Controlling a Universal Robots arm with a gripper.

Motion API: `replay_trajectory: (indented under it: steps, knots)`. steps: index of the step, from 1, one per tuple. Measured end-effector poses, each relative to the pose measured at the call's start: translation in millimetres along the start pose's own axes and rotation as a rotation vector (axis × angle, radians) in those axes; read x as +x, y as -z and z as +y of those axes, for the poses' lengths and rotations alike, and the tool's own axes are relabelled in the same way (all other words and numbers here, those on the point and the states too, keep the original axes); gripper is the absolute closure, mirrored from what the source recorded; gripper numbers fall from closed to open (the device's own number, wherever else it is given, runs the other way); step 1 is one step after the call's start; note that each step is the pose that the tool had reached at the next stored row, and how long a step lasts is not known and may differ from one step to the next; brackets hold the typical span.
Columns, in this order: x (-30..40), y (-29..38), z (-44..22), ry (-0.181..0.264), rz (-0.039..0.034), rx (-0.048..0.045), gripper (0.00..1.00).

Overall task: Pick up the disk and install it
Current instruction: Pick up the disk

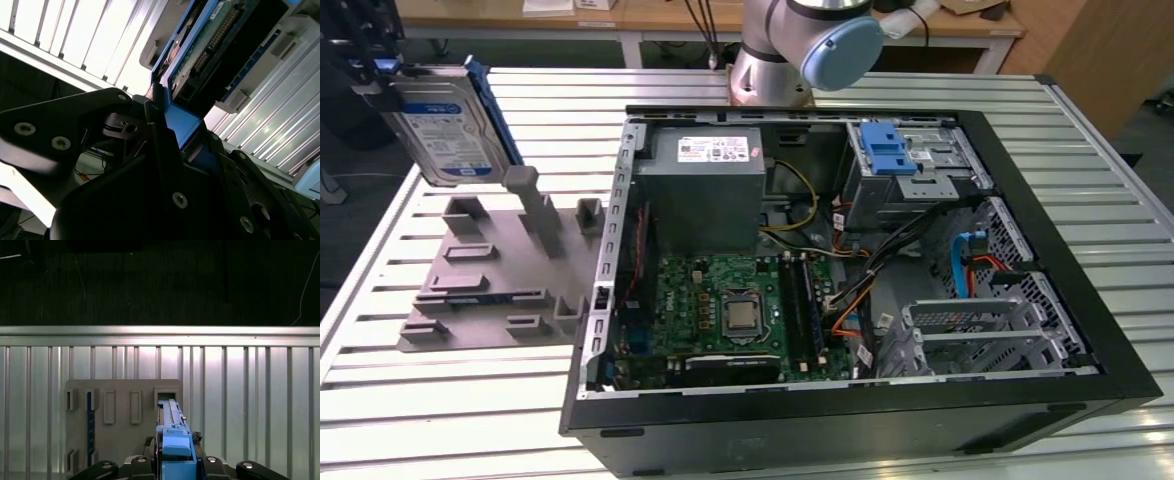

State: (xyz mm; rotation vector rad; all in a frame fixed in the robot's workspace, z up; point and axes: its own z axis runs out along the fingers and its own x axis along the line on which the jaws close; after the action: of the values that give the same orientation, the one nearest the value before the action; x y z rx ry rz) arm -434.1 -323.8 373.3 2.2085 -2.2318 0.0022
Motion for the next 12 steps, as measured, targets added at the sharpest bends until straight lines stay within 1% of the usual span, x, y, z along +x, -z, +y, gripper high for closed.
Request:
replay_trajectory:
  steps: [12]
  knots:
    - [0.0,3.2,0.0,0.0,0.0,0.0001,0.64]
